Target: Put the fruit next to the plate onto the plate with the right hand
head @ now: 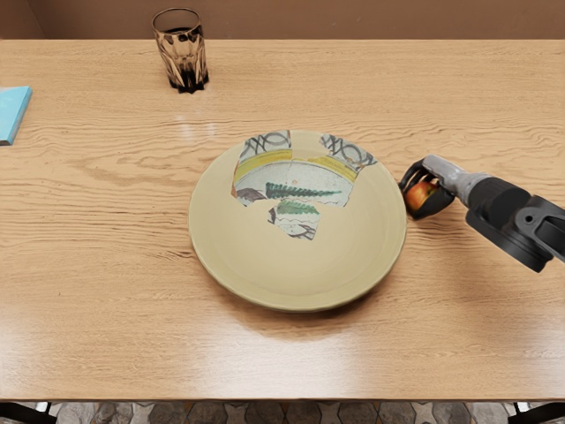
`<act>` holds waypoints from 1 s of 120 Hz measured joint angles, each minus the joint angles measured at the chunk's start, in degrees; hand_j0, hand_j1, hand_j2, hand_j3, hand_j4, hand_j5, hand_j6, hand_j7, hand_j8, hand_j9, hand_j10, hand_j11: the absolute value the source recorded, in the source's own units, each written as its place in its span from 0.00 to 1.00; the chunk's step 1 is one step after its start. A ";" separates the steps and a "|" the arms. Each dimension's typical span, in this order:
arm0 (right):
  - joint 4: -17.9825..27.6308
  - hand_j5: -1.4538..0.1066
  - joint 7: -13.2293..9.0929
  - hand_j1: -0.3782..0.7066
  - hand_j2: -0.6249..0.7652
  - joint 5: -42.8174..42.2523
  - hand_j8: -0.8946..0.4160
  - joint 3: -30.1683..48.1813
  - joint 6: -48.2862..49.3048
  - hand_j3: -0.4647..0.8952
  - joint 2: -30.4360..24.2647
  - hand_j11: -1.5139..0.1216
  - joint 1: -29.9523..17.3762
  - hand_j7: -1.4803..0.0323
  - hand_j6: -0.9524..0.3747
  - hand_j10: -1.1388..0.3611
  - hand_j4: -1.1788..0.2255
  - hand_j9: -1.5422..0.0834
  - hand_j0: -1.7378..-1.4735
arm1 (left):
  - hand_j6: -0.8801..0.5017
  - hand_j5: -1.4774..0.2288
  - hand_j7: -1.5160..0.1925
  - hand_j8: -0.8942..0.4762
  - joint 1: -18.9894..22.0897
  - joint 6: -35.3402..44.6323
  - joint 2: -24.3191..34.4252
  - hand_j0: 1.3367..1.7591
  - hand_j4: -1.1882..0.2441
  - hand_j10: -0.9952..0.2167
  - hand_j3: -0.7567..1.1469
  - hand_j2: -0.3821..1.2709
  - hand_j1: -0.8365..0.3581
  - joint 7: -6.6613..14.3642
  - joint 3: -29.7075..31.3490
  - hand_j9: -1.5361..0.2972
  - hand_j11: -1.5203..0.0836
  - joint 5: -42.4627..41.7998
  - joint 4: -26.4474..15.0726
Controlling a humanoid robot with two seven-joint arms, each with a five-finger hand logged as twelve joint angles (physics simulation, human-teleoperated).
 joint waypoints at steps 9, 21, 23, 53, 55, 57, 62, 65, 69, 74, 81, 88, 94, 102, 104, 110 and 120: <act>-0.03 0.32 0.03 0.61 0.57 0.15 0.45 0.02 0.10 0.34 -0.13 0.35 -0.02 0.37 0.36 0.48 0.35 0.36 0.33 | 0.64 0.87 0.89 0.65 0.02 0.00 0.00 0.76 0.83 0.82 0.40 0.23 0.99 0.00 0.00 0.84 0.95 0.00 0.00; -0.06 0.30 0.36 0.59 0.55 0.50 0.46 0.15 0.26 0.34 -0.61 0.32 -0.03 0.35 0.37 0.49 0.33 0.34 0.34 | 0.64 0.87 0.89 0.65 0.07 0.00 0.00 0.76 0.83 0.82 0.40 0.23 0.99 0.00 0.00 0.84 0.95 0.00 0.00; -0.06 0.29 0.41 0.59 0.55 0.54 0.46 0.23 0.38 0.34 -0.69 0.32 -0.03 0.35 0.37 0.49 0.33 0.34 0.34 | 0.64 0.87 0.89 0.65 0.05 0.00 0.00 0.76 0.83 0.82 0.40 0.23 0.99 0.00 0.00 0.84 0.95 0.00 0.00; 0.16 0.27 0.68 0.57 0.52 3.31 0.47 1.82 3.98 0.34 -2.99 0.30 0.39 0.32 0.35 0.49 0.31 0.31 0.34 | 0.64 0.87 0.89 0.65 0.04 0.00 0.00 0.76 0.83 0.82 0.40 0.23 0.99 0.00 0.00 0.84 0.95 0.00 0.00; 0.20 0.26 0.68 0.57 0.52 3.70 0.47 1.91 4.34 0.34 -3.25 0.30 0.49 0.32 0.36 0.49 0.31 0.31 0.34 | 0.64 0.87 0.89 0.65 0.06 0.00 0.00 0.76 0.83 0.82 0.40 0.23 0.99 0.00 0.00 0.84 0.95 0.00 0.00; 0.24 0.26 0.68 0.57 0.52 4.15 0.47 1.99 4.74 0.34 -3.50 0.30 0.60 0.32 0.36 0.49 0.31 0.31 0.34 | 0.64 0.87 0.89 0.65 0.07 0.00 0.00 0.76 0.83 0.82 0.40 0.23 0.99 0.00 0.00 0.84 0.95 0.00 0.00; 0.31 0.26 0.69 0.57 0.53 5.50 0.47 2.27 5.80 0.34 -4.12 0.29 0.88 0.32 0.36 0.49 0.31 0.31 0.34 | 0.64 0.87 0.89 0.65 0.03 0.00 0.00 0.76 0.83 0.82 0.40 0.23 0.99 0.00 0.00 0.84 0.95 0.00 0.00; 0.35 0.26 0.69 0.57 0.53 6.30 0.48 2.40 6.47 0.34 -4.48 0.29 1.08 0.32 0.36 0.49 0.31 0.31 0.34 | 0.64 0.87 0.89 0.65 0.03 0.00 0.00 0.76 0.83 0.82 0.40 0.23 0.99 0.00 0.00 0.84 0.95 0.00 0.00; 0.40 0.26 0.69 0.57 0.52 7.41 0.48 2.69 7.42 0.34 -4.90 0.29 1.40 0.32 0.36 0.49 0.31 0.31 0.34 | 0.64 0.87 0.89 0.65 0.00 0.00 0.00 0.76 0.83 0.82 0.40 0.23 0.99 0.00 0.00 0.84 0.95 0.00 0.00; 0.46 0.25 0.70 0.58 0.54 8.81 0.49 3.15 8.69 0.34 -5.34 0.29 1.73 0.32 0.37 0.50 0.31 0.31 0.34 | 0.64 0.87 0.89 0.65 -0.01 0.00 0.00 0.76 0.83 0.82 0.40 0.23 0.99 0.00 0.00 0.84 0.95 0.00 0.00; 0.54 0.25 0.71 0.58 0.52 10.43 0.50 4.10 10.58 0.34 -5.85 0.28 2.03 0.32 0.37 0.51 0.32 0.30 0.33 | 0.64 0.87 0.89 0.65 -0.01 0.00 0.00 0.76 0.83 0.82 0.40 0.23 0.99 0.00 0.00 0.84 0.95 0.00 0.00; 0.58 0.24 0.70 0.57 0.52 12.10 0.50 5.50 12.98 0.34 -6.24 0.28 2.20 0.32 0.37 0.51 0.32 0.29 0.33 | 0.64 0.87 0.89 0.65 -0.01 0.00 0.00 0.76 0.83 0.82 0.40 0.23 0.99 0.00 0.00 0.84 0.95 0.00 0.00; 0.60 0.24 0.69 0.57 0.51 13.96 0.50 6.72 15.19 0.34 -6.78 0.27 2.29 0.32 0.36 0.51 0.32 0.29 0.34 | 0.64 0.87 0.89 0.65 -0.01 0.00 0.00 0.76 0.83 0.82 0.40 0.23 0.99 0.00 0.00 0.84 0.95 0.00 0.00; 0.61 0.24 0.69 0.56 0.51 16.30 0.48 7.73 17.50 0.34 -7.50 0.27 2.56 0.32 0.36 0.50 0.32 0.29 0.34 | 0.64 0.87 0.89 0.65 0.03 0.00 0.00 0.76 0.83 0.82 0.40 0.23 0.99 0.00 0.00 0.84 0.95 0.00 0.00; 0.61 0.24 0.70 0.56 0.51 16.89 0.48 7.90 18.04 0.34 -7.71 0.27 2.67 0.31 0.35 0.50 0.32 0.29 0.34 | 0.64 0.87 0.89 0.65 0.04 0.00 0.00 0.76 0.83 0.82 0.40 0.23 0.99 0.00 0.00 0.84 0.95 0.00 0.00; 0.58 0.24 0.70 0.56 0.50 18.79 0.48 8.27 19.53 0.34 -8.38 0.26 3.13 0.31 0.35 0.50 0.32 0.28 0.34 | 0.64 0.87 0.89 0.65 0.02 0.00 0.00 0.76 0.83 0.82 0.40 0.23 0.99 0.00 0.00 0.84 0.95 0.00 0.00; 0.54 0.24 0.71 0.56 0.50 22.41 0.48 8.59 21.74 0.34 -9.75 0.26 3.89 0.31 0.35 0.50 0.32 0.28 0.34 | 0.64 0.87 0.89 0.65 0.05 0.00 0.00 0.76 0.83 0.82 0.40 0.23 0.99 0.00 0.00 0.84 0.95 0.00 0.00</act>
